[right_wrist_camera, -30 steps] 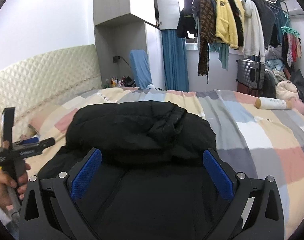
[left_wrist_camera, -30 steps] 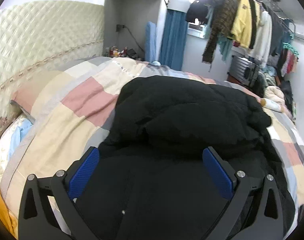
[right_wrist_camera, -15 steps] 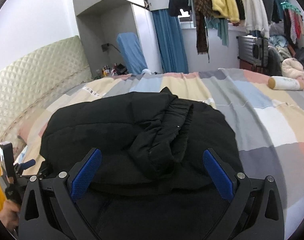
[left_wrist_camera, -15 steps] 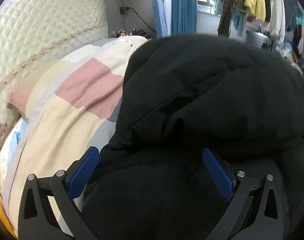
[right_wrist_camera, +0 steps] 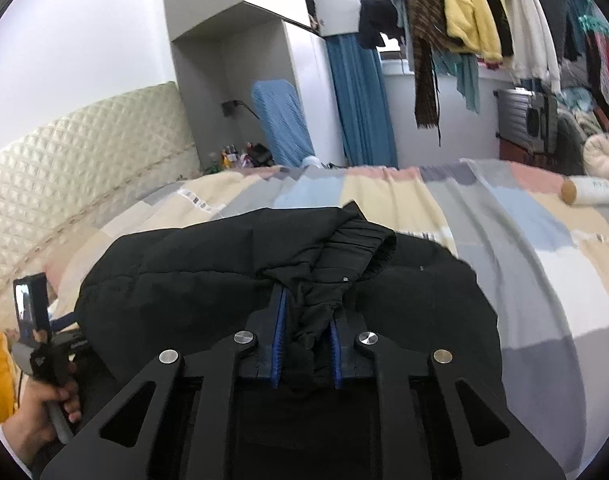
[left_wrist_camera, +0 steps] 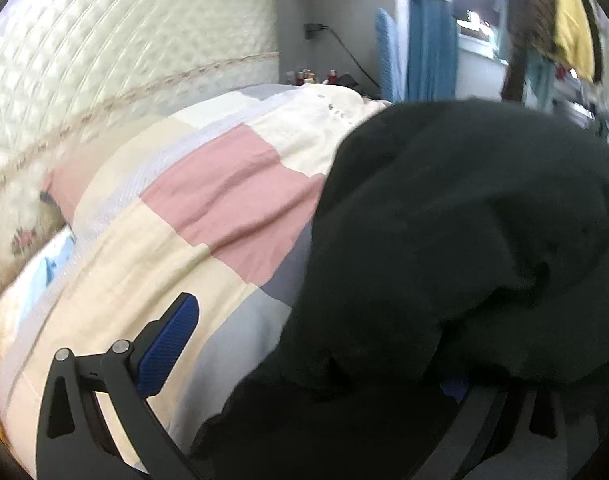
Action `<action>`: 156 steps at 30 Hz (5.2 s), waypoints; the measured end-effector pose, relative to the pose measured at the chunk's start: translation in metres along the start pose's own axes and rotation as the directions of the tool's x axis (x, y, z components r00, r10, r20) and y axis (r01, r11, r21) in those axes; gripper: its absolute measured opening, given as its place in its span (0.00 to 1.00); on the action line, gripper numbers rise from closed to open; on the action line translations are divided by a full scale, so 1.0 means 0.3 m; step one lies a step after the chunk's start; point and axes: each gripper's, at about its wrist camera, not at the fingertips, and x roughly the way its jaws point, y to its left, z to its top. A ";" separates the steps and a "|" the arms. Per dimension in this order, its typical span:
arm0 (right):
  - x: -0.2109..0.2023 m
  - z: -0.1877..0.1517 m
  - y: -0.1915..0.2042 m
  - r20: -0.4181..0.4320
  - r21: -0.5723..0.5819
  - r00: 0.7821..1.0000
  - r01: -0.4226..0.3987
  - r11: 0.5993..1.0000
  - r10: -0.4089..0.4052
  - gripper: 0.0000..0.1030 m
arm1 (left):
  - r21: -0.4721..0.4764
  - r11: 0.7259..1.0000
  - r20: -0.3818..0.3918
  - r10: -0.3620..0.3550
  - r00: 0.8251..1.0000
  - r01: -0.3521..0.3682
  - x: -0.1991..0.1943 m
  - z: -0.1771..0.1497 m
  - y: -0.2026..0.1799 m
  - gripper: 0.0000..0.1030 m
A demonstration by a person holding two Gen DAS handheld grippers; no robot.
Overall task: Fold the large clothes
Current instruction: 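Grasp the black jacket hem with the right gripper while the left gripper grasps it too, then lift the gripped hem up off the bed with both grippers, then carry the hem over the jacket body toward the collar with both grippers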
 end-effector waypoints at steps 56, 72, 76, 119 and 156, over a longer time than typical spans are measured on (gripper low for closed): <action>0.023 -0.249 -0.231 -0.170 -0.108 0.954 0.231 0.967 -0.247 0.70 | -0.034 0.985 -0.058 -0.168 0.984 0.167 -0.229 -0.076 0.027 0.99; 0.059 -0.228 -0.293 -0.162 -0.017 0.952 0.261 0.965 -0.260 0.16 | 0.000 0.975 -0.052 -0.224 0.973 0.224 -0.245 -0.094 -0.035 0.99; 0.072 -0.248 -0.316 -0.171 0.015 0.955 0.250 0.968 -0.244 0.17 | 0.002 0.972 -0.057 -0.236 0.970 0.237 -0.256 -0.094 -0.032 0.99; -1.174 -0.158 -0.193 -0.097 0.191 0.994 -0.033 0.981 0.052 0.35 | -0.152 0.875 -0.055 -0.472 0.880 0.460 -1.168 -0.002 0.778 0.99; -0.798 -0.727 -0.350 -0.230 0.507 0.896 -0.223 0.833 0.380 0.76 | -0.475 0.476 -0.218 -0.879 0.425 0.740 -0.627 -0.477 0.590 0.64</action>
